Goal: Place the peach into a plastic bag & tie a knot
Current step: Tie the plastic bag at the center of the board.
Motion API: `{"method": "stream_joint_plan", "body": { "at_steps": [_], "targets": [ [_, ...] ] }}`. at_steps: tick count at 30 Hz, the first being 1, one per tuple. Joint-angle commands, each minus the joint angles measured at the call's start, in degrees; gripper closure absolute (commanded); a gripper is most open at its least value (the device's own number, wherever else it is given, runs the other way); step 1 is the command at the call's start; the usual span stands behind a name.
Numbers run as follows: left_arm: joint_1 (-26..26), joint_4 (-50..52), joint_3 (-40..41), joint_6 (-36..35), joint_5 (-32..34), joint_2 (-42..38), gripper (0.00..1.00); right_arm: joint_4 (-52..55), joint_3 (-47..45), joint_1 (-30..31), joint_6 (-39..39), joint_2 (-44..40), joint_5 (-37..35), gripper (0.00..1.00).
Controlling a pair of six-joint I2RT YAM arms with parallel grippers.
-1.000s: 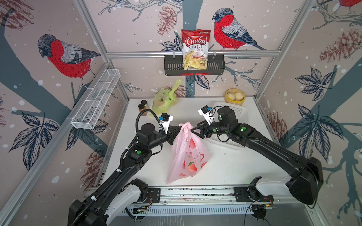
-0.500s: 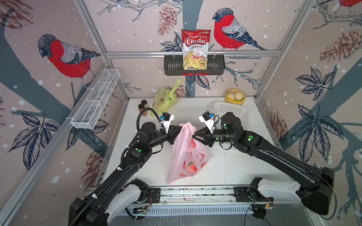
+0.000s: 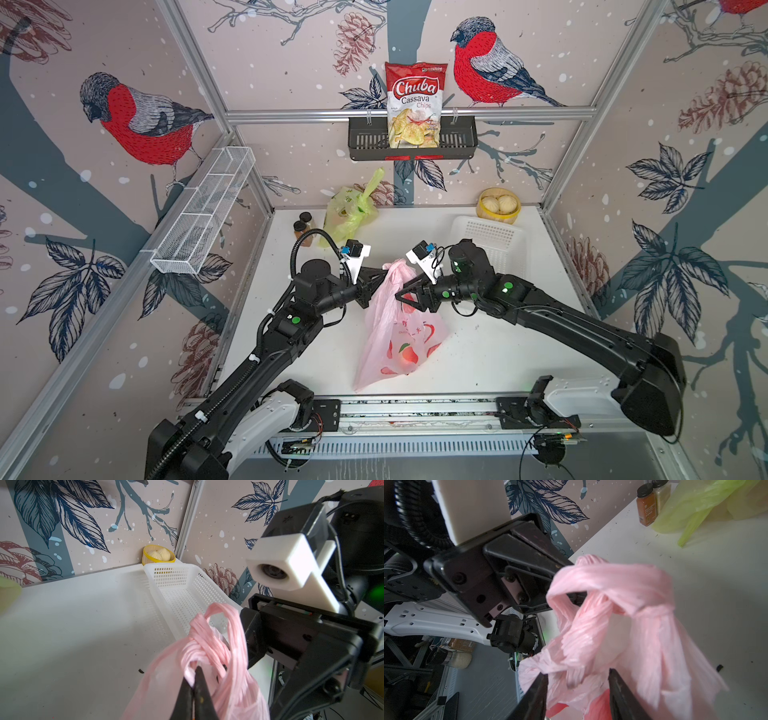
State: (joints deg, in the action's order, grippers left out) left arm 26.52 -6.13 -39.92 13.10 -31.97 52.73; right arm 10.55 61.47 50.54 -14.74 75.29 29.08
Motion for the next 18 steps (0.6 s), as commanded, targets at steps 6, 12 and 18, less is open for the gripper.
{"method": "stream_joint_plan", "body": {
  "at_steps": [6, 12, 18],
  "targets": [
    [0.01, -1.69, -0.33, 0.21, -1.59, -0.13, 1.00, -3.90, 1.01, -0.15, 0.03, 1.42, 2.56, 0.61],
    [0.10, -1.78, -0.33, 0.26, -1.79, 0.00, 1.00, -3.93, 0.85, -0.18, -0.05, 0.93, 1.45, 0.79],
    [0.03, 0.58, -2.21, -0.72, 3.09, -0.16, 1.00, -3.25, -1.35, 0.13, -0.62, -1.85, -0.91, 1.00]
  ]
}}
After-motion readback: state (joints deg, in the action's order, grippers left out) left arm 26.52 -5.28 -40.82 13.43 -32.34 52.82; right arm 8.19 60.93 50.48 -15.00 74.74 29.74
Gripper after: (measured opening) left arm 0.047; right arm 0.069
